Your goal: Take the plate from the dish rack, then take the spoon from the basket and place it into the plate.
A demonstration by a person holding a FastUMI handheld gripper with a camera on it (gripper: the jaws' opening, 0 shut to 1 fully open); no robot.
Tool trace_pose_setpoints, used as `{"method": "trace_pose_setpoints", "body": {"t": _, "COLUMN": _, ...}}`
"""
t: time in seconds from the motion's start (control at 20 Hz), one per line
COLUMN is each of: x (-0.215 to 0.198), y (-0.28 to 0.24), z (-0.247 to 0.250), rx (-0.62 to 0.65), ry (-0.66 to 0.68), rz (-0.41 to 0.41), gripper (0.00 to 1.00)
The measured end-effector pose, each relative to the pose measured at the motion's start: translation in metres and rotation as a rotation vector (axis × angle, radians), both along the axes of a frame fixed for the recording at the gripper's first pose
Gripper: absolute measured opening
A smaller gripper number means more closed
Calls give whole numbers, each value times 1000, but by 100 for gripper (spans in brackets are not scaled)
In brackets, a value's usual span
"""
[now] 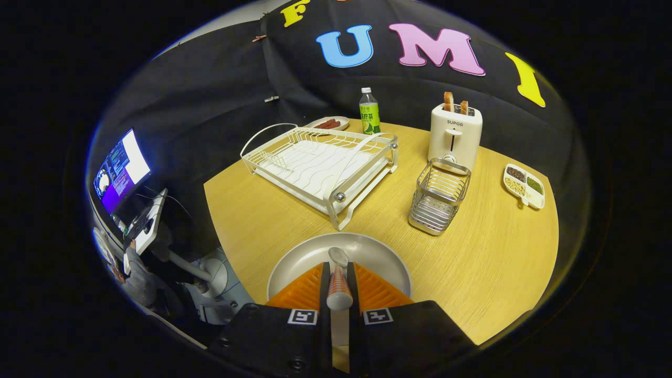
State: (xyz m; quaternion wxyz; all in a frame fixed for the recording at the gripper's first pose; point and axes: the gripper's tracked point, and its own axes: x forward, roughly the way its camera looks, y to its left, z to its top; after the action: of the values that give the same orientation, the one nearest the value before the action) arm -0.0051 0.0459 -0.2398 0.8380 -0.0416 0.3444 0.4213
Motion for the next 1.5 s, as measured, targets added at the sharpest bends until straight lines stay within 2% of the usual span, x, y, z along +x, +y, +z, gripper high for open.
{"method": "trace_pose_setpoints", "body": {"t": 0.1, "x": 3, "y": -1, "z": 0, "rx": -2, "ry": -4, "rz": -12, "gripper": 19}}
{"method": "trace_pose_setpoints", "body": {"t": 0.15, "x": 4, "y": 1, "z": 4, "rx": 17, "ry": 1, "rz": -18, "gripper": 23}}
{"method": "trace_pose_setpoints", "body": {"t": 0.2, "x": 6, "y": 4, "z": 8, "rx": 38, "ry": 8, "rz": -33, "gripper": 32}}
{"method": "trace_pose_setpoints", "body": {"t": 0.35, "x": 23, "y": -1, "z": 30, "rx": 77, "ry": -23, "rz": -109, "gripper": 98}}
{"method": "trace_pose_setpoints", "body": {"t": 0.6, "x": 47, "y": -17, "z": 76, "rx": 116, "ry": -86, "rz": -273, "gripper": 98}}
{"method": "trace_pose_setpoints", "body": {"t": 1.0, "x": 74, "y": -57, "z": 201, "rx": 206, "ry": -293, "rz": -609, "gripper": 98}}
{"method": "trace_pose_setpoints", "body": {"t": 1.3, "x": 63, "y": -95, "z": 270, "rx": 220, "ry": -465, "rz": -810, "gripper": 98}}
{"method": "trace_pose_setpoints", "body": {"t": 1.5, "x": 34, "y": -114, "z": 297, "rx": 208, "ry": -555, "rz": -915, "gripper": 98}}
